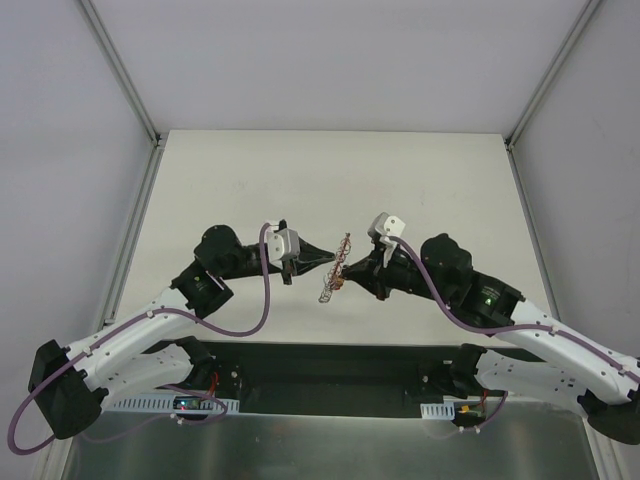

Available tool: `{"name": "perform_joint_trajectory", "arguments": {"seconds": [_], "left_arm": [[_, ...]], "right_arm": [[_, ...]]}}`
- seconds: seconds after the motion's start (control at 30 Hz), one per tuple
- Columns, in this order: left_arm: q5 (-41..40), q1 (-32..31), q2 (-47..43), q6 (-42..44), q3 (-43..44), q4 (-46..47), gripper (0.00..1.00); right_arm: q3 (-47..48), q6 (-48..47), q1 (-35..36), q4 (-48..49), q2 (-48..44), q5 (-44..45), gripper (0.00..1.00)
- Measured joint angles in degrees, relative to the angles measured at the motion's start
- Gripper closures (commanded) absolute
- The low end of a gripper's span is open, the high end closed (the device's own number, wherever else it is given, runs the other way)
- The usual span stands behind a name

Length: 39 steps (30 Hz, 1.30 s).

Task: Remove the keys from the keyring
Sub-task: Adjust the key on the keyring.

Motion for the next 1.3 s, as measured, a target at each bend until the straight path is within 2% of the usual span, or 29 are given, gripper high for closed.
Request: {"name": "perform_joint_trajectory", "arguments": {"seconds": [0.53,1.1,1.3], "left_arm": [[-0.48,0.11,0.31,-12.48,-2.14,11.19,1.0],[1.64,0.17,2.71,-19.12,-3.89,18.75,1.0],[1.55,0.57,5.22,-24.81,-5.73,25.7,1.0]], "right_arm": [[-1.86,2.36,-0.04,4.74,0.09,-1.33,0.99],[-1.86,2.91,-0.66,5.53,1.79,-1.33,0.99],[-1.86,3.5,-1.01,6.43,2.56,-1.77,0.99]]}}
